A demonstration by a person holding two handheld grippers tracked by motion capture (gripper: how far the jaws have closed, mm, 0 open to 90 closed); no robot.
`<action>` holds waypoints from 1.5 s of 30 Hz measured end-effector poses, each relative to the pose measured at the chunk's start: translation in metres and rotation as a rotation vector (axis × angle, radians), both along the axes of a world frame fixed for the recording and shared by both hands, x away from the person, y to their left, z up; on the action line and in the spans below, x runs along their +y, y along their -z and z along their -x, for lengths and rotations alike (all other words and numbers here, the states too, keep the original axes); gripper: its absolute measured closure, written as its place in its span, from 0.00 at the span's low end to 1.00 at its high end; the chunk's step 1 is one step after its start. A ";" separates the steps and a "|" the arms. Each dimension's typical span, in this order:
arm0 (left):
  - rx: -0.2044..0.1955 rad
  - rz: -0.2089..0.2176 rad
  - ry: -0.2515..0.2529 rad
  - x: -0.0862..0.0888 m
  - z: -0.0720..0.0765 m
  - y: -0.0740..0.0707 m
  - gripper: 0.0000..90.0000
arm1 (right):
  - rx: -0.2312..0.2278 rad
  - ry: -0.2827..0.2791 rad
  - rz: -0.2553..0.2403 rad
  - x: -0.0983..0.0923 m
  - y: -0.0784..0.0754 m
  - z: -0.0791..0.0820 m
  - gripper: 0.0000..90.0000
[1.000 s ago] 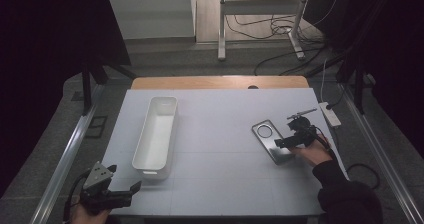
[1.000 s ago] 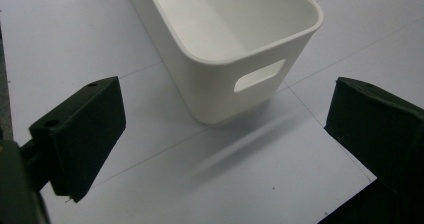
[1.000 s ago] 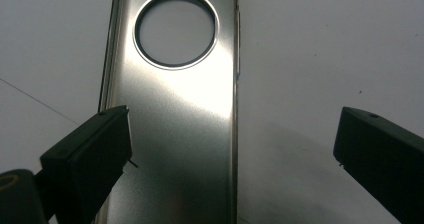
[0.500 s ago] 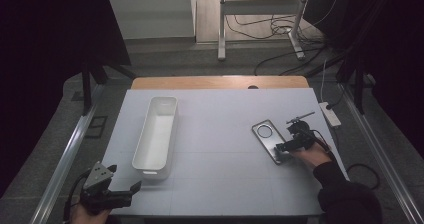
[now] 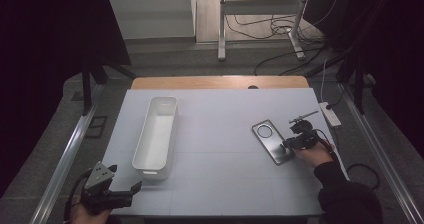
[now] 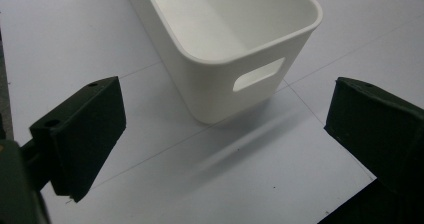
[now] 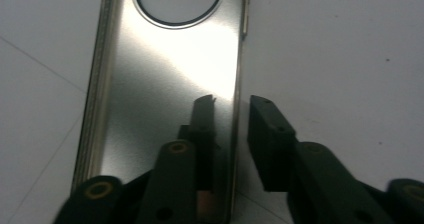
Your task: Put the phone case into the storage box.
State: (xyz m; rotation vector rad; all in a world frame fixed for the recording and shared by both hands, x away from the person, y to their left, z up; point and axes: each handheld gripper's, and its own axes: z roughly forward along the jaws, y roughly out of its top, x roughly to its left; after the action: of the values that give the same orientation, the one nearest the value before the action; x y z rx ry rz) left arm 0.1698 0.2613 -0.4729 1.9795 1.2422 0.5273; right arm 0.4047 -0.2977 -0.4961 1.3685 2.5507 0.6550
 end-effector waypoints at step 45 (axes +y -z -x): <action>-0.048 0.189 0.209 -0.040 -0.019 -0.018 0.00 | -0.145 0.057 -0.097 -0.008 -0.034 0.024 0.98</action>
State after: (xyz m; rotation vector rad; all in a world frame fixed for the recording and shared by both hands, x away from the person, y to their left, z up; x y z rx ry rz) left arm 0.1886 0.2209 -0.4552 1.8969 1.0028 0.3386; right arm 0.3807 -0.3053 -0.4616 1.3638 2.3874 0.8443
